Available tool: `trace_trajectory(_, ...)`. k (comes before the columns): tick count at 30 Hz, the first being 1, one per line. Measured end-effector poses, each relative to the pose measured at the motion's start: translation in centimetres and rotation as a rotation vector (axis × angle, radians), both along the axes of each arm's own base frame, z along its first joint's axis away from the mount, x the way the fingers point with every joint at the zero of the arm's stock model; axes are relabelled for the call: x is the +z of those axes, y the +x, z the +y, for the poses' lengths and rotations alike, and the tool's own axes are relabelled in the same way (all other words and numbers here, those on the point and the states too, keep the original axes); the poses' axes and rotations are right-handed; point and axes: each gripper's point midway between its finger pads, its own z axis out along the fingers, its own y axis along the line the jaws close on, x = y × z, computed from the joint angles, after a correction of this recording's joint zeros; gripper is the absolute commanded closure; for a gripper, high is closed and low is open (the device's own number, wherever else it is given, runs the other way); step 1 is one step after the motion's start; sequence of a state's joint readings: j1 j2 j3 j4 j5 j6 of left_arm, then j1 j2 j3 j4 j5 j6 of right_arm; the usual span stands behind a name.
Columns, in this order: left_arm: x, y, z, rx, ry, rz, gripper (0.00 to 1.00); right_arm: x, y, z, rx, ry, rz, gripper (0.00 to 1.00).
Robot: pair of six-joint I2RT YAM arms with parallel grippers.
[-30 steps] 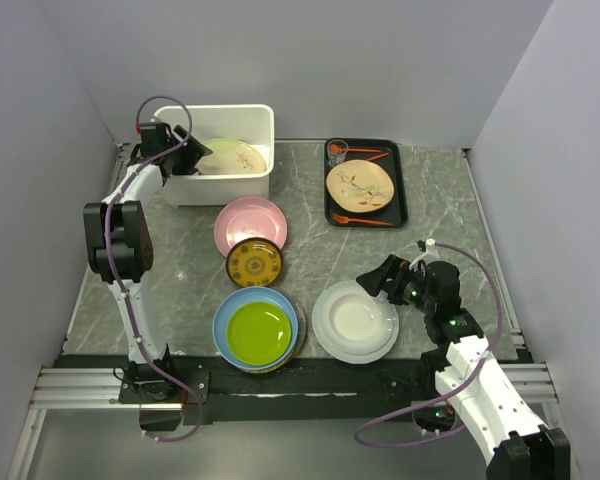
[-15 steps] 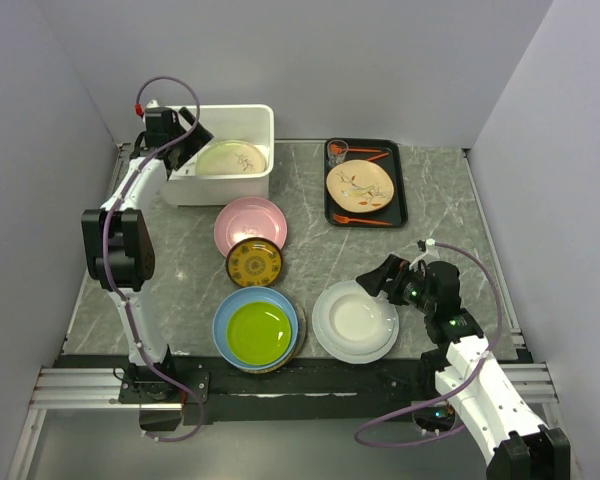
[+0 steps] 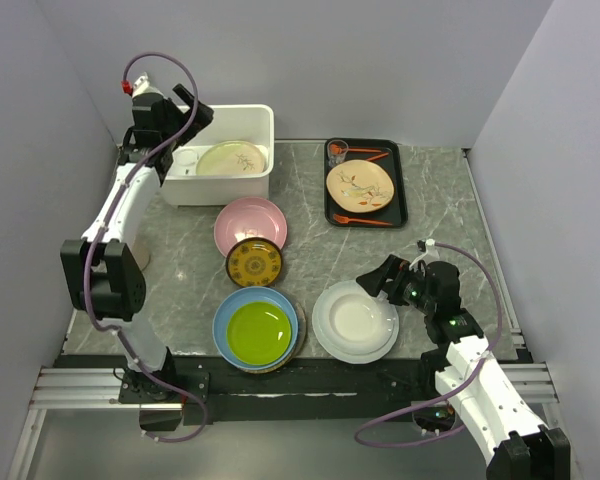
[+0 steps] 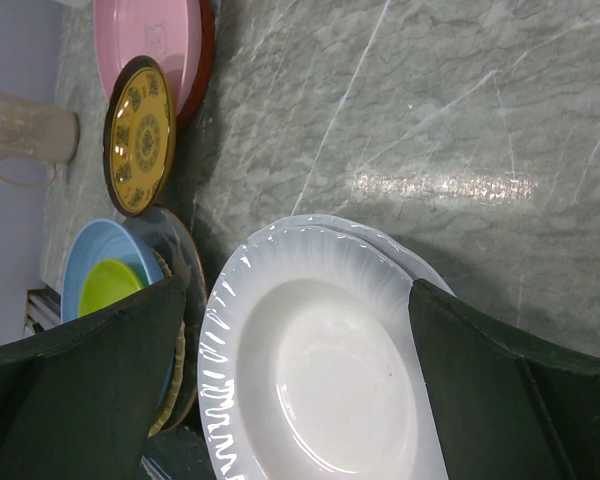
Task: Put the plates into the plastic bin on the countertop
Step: Place the plate in the plastic bin, then pick up the plate at the center of the board.
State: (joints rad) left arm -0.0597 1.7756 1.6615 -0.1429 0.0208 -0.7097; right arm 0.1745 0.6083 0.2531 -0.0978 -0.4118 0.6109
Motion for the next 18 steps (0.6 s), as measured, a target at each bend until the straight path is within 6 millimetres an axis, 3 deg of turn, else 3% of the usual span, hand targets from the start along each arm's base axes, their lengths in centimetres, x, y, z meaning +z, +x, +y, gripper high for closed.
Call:
trace_trajectory(3, 1.7, -1.3, -0.6, -0.017, -0.010, -0.049, 0.01, 0.0, 0.0, 0.0, 0.001, -0.001, 0.002, 0.00)
trace_trajectory(7, 1.9, -3.0, -1.5, -0.052, -0.024, -0.067, 0.01, -0.1, 0.0, 0.0, 0.002, -0.004, 0.006, 0.00)
trace_trajectory(18, -1.8, -9.4, -5.1, -0.192, -0.006, 0.019, 0.01, 0.8, 0.4, 0.7, 0.033, -0.002, 0.011, 0.00)
